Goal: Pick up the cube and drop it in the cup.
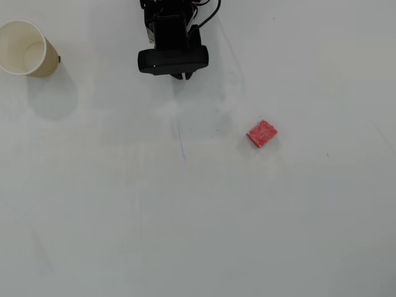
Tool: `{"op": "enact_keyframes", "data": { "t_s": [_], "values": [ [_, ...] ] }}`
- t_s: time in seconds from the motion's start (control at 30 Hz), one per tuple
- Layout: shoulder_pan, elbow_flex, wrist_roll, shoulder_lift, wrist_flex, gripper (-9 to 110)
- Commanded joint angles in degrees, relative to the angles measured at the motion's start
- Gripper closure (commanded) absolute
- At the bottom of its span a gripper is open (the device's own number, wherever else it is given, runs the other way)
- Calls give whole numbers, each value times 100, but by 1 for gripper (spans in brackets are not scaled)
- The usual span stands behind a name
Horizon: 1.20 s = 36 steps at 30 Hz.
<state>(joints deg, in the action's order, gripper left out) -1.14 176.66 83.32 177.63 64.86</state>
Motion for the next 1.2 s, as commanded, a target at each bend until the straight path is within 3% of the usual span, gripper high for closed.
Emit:
{"op": "enact_keyframes", "data": {
  "t_s": [0.0, 0.13, 0.43, 0.73, 1.17],
  "values": [
    [-35, 220, 9, 202, 0, 101],
    [79, 220, -26, 202, -193, 101],
    [26, 220, -26, 220, -2716, 101],
    [53, 220, -53, 229, -4500, 101],
    [141, 229, -53, 229, -4430, 101]
  ]
}}
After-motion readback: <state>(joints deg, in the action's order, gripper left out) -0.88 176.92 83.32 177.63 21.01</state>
